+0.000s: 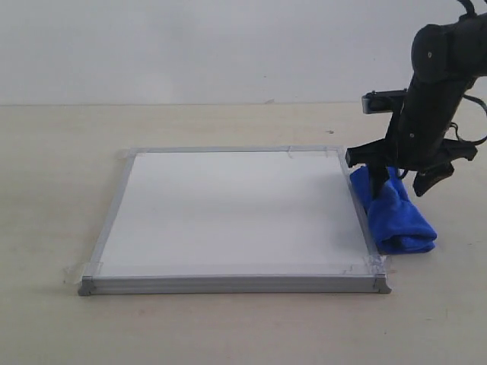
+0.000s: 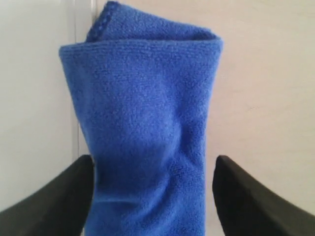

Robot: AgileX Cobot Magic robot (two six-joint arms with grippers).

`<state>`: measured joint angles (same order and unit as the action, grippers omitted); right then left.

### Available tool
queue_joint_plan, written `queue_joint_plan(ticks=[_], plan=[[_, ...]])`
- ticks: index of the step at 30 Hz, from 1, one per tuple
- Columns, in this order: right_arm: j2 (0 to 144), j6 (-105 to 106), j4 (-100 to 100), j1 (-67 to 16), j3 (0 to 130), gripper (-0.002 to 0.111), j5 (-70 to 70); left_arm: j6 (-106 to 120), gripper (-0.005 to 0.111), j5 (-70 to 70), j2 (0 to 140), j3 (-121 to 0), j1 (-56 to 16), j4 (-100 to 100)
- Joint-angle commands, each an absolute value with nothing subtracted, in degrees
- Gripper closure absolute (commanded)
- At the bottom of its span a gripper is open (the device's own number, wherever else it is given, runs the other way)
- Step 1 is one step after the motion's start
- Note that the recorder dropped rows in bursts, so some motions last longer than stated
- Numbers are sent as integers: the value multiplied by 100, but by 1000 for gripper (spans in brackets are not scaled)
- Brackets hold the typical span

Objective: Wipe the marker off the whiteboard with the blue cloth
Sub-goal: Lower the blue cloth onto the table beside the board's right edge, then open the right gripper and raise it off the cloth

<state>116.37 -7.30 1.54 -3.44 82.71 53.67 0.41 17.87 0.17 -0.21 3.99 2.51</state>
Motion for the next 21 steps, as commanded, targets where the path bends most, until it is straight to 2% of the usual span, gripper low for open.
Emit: queue_joint_plan(ticks=[1, 4, 5, 7, 9, 21], plan=[[11280, -661, 167, -349, 8594, 47, 5558, 43, 102, 1734, 0, 0, 406, 232], [11109, -657, 0, -349, 8681, 49, 5588, 43, 102, 1734, 0, 0, 406, 232], [11062, -657, 0, -349, 8676, 54, 5589, 43, 102, 1734, 0, 0, 406, 232], [11060, -657, -31, -349, 8676, 76, 5656, 43, 102, 1734, 0, 0, 406, 232], [11060, -554, -31, -349, 8661, 109, 5672, 43, 102, 1734, 0, 0, 406, 232], [11060, -583, -92, -349, 8403, 107, 5635, 43, 102, 1734, 0, 0, 406, 232]])
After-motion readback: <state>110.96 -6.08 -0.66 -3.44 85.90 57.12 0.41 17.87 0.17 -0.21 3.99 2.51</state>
